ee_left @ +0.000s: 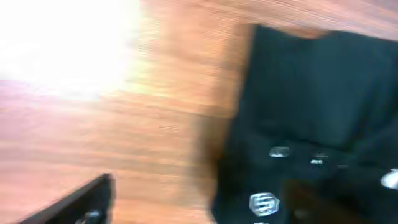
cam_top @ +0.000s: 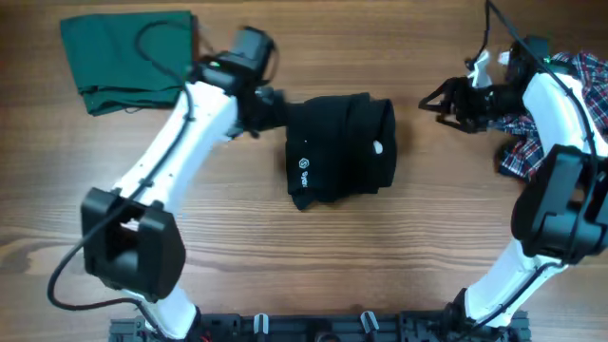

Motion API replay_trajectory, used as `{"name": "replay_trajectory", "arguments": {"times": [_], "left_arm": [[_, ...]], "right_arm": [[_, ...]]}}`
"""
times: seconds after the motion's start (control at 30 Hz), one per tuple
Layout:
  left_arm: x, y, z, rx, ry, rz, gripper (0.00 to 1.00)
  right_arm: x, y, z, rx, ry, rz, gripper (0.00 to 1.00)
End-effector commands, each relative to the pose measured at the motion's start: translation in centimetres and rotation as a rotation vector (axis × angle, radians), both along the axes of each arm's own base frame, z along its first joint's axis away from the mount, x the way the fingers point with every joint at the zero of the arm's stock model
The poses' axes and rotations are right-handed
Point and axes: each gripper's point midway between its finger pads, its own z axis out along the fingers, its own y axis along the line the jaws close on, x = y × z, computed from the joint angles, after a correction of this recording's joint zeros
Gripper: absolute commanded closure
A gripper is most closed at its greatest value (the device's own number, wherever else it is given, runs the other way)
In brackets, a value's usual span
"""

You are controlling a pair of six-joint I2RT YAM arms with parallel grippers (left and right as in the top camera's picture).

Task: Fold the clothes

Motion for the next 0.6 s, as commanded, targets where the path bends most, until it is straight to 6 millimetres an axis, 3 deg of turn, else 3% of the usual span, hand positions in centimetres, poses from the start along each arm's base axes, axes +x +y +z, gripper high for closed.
{"name": "replay_trajectory", "arguments": {"times": [0.0, 0.07, 0.17, 0.23, 0.4, 0.57], "left_arm": [[-1.2, 1.2, 0.0, -0.065, 0.08, 0.032, 0.44], [-2.1, 0.6, -0.7, -0.096, 0.118, 0.021, 0.69], [-3.8, -0.9, -1.8, -0.13, 0.178, -0.014, 0.91], [-5.1, -1.8, -2.5, -0.132, 0.212, -0.041, 0.96], [-8.0, -4.9, -3.9, -0.176, 0.282, -0.124, 0.96], [-7.3, -8.2, -4.6, -0.228, 0.193, -0.206, 0.96]], "right_arm": [[-0.7, 4.2, 3.8, 0.111, -0.102, 0.114, 0.96], [-1.1, 6.3, 3.9, 0.109, -0.116, 0.181, 0.96], [-1.8, 9.5, 3.9, 0.112, -0.119, 0.262, 0.96], [-2.4, 11.5, 4.0, 0.115, -0.121, 0.314, 0.96], [-3.1, 14.6, 3.5, 0.078, -0.131, 0.392, 0.96], [-3.7, 15.7, 1.2, -0.103, -0.097, 0.418, 0.96]]}}
